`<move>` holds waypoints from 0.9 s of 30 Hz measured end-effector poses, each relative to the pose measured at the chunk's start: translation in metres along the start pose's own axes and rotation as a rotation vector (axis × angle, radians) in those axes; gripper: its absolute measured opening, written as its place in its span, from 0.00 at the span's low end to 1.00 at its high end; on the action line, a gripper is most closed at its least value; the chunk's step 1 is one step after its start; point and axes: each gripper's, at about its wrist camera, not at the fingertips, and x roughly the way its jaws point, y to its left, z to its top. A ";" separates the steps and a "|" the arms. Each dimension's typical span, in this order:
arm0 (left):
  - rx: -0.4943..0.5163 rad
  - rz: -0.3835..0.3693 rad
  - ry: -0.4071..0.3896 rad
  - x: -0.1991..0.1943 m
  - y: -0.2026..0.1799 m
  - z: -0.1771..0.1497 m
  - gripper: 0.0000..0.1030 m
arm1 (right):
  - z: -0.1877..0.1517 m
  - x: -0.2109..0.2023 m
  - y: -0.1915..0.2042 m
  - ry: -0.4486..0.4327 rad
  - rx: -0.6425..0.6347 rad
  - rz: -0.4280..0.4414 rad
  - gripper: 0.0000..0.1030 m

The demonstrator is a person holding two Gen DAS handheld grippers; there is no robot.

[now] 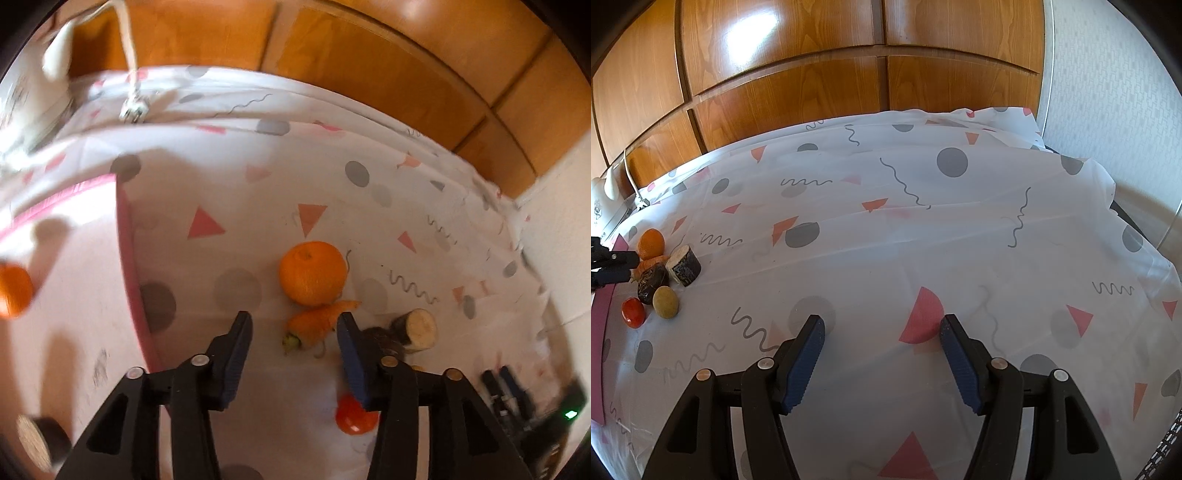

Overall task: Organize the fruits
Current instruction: 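Move the left tool toward the remaining fruit cluster, then grasp the orange carrot with the left tool and lift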

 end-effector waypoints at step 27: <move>0.609 0.111 0.118 0.005 -0.043 -0.003 0.38 | 0.003 -0.001 0.000 0.039 0.027 0.022 0.66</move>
